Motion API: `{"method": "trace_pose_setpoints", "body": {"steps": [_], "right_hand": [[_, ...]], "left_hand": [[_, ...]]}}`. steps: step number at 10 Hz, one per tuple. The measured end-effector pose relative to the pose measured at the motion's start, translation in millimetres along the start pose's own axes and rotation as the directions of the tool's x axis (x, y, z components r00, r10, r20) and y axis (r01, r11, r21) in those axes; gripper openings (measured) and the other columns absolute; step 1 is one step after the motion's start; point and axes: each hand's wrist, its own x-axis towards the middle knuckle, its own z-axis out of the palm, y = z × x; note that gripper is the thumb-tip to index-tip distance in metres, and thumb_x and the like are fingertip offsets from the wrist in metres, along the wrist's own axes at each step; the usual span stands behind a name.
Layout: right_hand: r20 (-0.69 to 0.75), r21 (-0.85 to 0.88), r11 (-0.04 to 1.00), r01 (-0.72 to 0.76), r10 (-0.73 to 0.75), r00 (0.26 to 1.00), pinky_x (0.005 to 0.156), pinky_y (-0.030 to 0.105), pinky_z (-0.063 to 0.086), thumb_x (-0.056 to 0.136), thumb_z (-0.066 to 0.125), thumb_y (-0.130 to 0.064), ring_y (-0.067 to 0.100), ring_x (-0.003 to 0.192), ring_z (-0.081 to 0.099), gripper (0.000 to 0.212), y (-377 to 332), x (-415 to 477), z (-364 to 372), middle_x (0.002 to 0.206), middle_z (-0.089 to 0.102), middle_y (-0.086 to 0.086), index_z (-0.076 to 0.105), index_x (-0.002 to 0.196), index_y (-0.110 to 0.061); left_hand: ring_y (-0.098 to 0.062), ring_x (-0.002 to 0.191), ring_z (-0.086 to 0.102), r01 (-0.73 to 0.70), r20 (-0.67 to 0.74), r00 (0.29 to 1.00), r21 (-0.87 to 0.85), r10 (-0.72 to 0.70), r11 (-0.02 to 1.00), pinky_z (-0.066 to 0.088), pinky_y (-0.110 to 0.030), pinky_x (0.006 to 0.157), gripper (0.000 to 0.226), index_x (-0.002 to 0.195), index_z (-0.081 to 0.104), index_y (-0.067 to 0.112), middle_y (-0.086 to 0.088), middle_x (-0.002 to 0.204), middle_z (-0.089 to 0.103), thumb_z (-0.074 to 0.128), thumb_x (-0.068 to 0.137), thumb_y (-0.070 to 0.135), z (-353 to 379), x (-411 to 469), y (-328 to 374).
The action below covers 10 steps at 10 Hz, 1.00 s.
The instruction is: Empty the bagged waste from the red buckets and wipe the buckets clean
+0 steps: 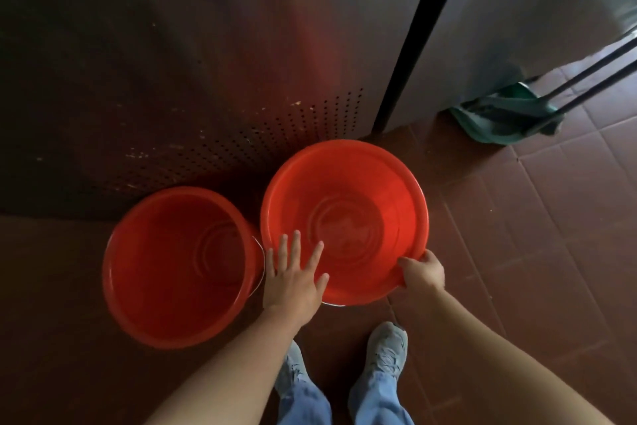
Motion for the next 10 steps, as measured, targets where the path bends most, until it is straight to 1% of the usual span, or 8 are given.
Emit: {"method": "trace_pose_setpoints", "body": {"steps": [1, 2, 3, 4, 5, 7, 8, 10], "right_hand": [[0.073, 0.017, 1.000, -0.014, 0.012, 0.997, 0.057, 0.029, 0.053, 0.087, 0.063, -0.003, 0.022, 0.073, 0.064, 0.025, 8, 14, 17, 0.088, 0.067, 0.007, 0.063, 0.110, -0.012], [0.127, -0.063, 0.998, 0.021, -0.013, 0.992, 0.078, 0.039, 0.057, 0.089, 0.064, -0.006, 0.028, 0.090, 0.067, 0.040, 13, 22, 23, 0.102, 0.068, 0.008, 0.056, 0.129, -0.009], [0.146, -0.252, 0.953, 0.170, -0.136, 0.980, 0.096, 0.045, 0.053, 0.092, 0.062, -0.016, 0.035, 0.114, 0.062, 0.069, 14, 17, 19, 0.129, 0.060, 0.008, 0.028, 0.152, -0.018], [0.234, -0.429, 0.818, 0.384, -0.310, 0.921, 0.103, 0.048, 0.048, 0.089, 0.055, -0.012, 0.035, 0.129, 0.051, 0.076, 19, 5, 10, 0.153, 0.040, 0.012, 0.023, 0.156, -0.026], [0.316, -0.578, 0.678, 0.455, -0.328, 0.890, 0.102, 0.043, 0.046, 0.096, 0.057, -0.018, 0.035, 0.140, 0.042, 0.076, 28, 2, 2, 0.168, 0.011, 0.010, 0.017, 0.161, -0.026], [0.393, -0.603, 0.636, 0.481, -0.288, 0.873, 0.099, 0.040, 0.050, 0.099, 0.053, -0.021, 0.037, 0.132, 0.051, 0.074, 34, 4, 6, 0.169, -0.005, 0.011, 0.015, 0.161, -0.030], [0.407, -0.638, 0.606, 0.475, -0.259, 0.876, 0.099, 0.039, 0.048, 0.099, 0.052, -0.021, 0.040, 0.136, 0.046, 0.075, 29, 4, 7, 0.168, -0.008, 0.014, 0.012, 0.162, -0.029], [0.353, -0.662, 0.619, 0.423, -0.239, 0.904, 0.112, 0.045, 0.038, 0.096, 0.049, -0.023, 0.030, 0.155, 0.012, 0.075, -6, -29, -10, 0.169, -0.001, 0.010, 0.013, 0.161, -0.031]], "left_hand": [[-0.034, 0.150, -0.026, 0.007, 0.020, 1.000, -0.007, -0.007, 1.000, -0.009, -0.055, 0.122, 0.068, 0.156, -0.014, 0.041, -0.011, 0.165, -0.022, 0.022, 0.102, 0.062, 17, 8, -3], [-0.034, 0.151, -0.024, 0.020, 0.048, 0.999, 0.000, -0.020, 1.000, -0.009, -0.055, 0.121, 0.068, 0.156, -0.012, 0.041, -0.011, 0.166, -0.020, 0.022, 0.101, 0.062, 29, 10, -7], [-0.035, 0.152, -0.021, 0.029, 0.097, 0.995, 0.000, -0.029, 1.000, -0.009, -0.057, 0.121, 0.068, 0.157, -0.011, 0.040, -0.011, 0.167, -0.018, 0.021, 0.101, 0.062, 34, 7, -10], [-0.034, 0.152, -0.020, 0.041, 0.158, 0.987, -0.007, -0.040, 0.999, -0.009, -0.057, 0.122, 0.067, 0.157, -0.009, 0.040, -0.010, 0.167, -0.018, 0.020, 0.101, 0.062, 34, 0, -10], [-0.033, 0.152, -0.022, 0.049, 0.225, 0.973, -0.016, -0.044, 0.999, -0.011, -0.057, 0.121, 0.065, 0.158, -0.008, 0.041, -0.009, 0.167, -0.019, 0.020, 0.102, 0.060, 31, -2, -7], [-0.029, 0.151, -0.025, 0.050, 0.319, 0.947, -0.043, -0.033, 0.998, -0.010, -0.057, 0.121, 0.063, 0.158, -0.007, 0.042, -0.007, 0.166, -0.021, 0.021, 0.103, 0.057, 33, -2, -14], [-0.027, 0.152, -0.023, 0.034, 0.308, 0.951, -0.084, -0.006, 0.996, -0.007, -0.056, 0.122, 0.064, 0.158, -0.005, 0.043, -0.005, 0.167, -0.019, 0.022, 0.102, 0.059, 33, -2, -19], [-0.029, 0.154, -0.012, 0.056, 0.218, 0.976, -0.155, -0.021, 0.986, -0.002, -0.055, 0.124, 0.064, 0.159, 0.000, 0.040, -0.006, 0.169, -0.009, 0.021, 0.102, 0.061, -7, -15, -22]]}}
